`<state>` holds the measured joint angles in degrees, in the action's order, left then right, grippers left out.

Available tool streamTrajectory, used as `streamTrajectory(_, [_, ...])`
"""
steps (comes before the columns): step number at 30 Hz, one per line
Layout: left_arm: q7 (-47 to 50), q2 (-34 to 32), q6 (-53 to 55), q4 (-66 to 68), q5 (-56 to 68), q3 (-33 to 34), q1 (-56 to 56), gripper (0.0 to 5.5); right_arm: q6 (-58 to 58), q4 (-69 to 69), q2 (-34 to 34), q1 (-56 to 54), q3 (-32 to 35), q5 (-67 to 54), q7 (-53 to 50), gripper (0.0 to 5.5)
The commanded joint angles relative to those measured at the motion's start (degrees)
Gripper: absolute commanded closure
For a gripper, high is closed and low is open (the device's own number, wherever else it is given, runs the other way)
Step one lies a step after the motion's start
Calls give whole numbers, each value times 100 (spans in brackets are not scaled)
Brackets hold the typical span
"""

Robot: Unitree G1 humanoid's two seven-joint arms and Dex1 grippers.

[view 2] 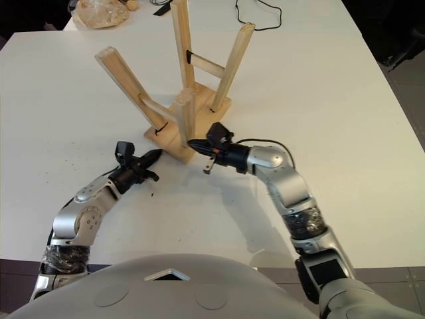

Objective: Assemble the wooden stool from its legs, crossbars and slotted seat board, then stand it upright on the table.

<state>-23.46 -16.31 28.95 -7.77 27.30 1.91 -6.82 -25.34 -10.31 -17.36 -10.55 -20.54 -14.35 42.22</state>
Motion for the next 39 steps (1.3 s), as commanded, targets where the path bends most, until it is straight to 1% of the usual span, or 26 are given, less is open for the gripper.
streamTrajectory(1, [83,-245,36,412,-226,286,-118,549,-77,112,25,-161,118,125,-195,550])
streamTrajectory(4, [47,-311,-21,531,-228,396,-135,549,78,271,-463,-173,483,151,46,550])
streamTrajectory(6, [4,-294,-41,530,-223,352,-159,549,258,786,-715,-515,855,267,-27,550])
streamTrajectory(8, [-24,-206,-24,427,-194,225,-178,549,305,1069,-738,-976,1151,142,8,550])
streamTrajectory(10, [-31,-103,20,275,-161,64,-206,549,332,1076,-748,-1272,1236,-18,234,550])
streamTrajectory(14, [-78,8,98,74,-128,-204,-259,549,201,784,-602,-1393,1209,-247,408,550])
streamTrajectory(18, [-15,111,161,-3,-172,-379,-172,549,-396,-267,-359,-1140,1066,-811,368,550])
streamTrajectory(23, [41,80,88,127,-173,-210,-128,549,-893,-1113,-311,-764,862,-1086,226,550])
streamTrajectory(27, [71,-1,15,342,-219,-9,16,549,-1164,-1403,126,-731,504,-1192,-99,550])
streamTrajectory(30, [170,-34,-76,629,-289,185,227,549,-1217,-1319,425,-763,359,-1115,-412,550])
streamTrajectory(35, [228,-1,-124,738,-281,375,363,549,-1198,-1194,439,-852,470,-988,-661,550])
streamTrajectory(39, [230,24,-150,714,-314,384,299,549,-1258,-1515,510,-888,545,-1186,-742,550])
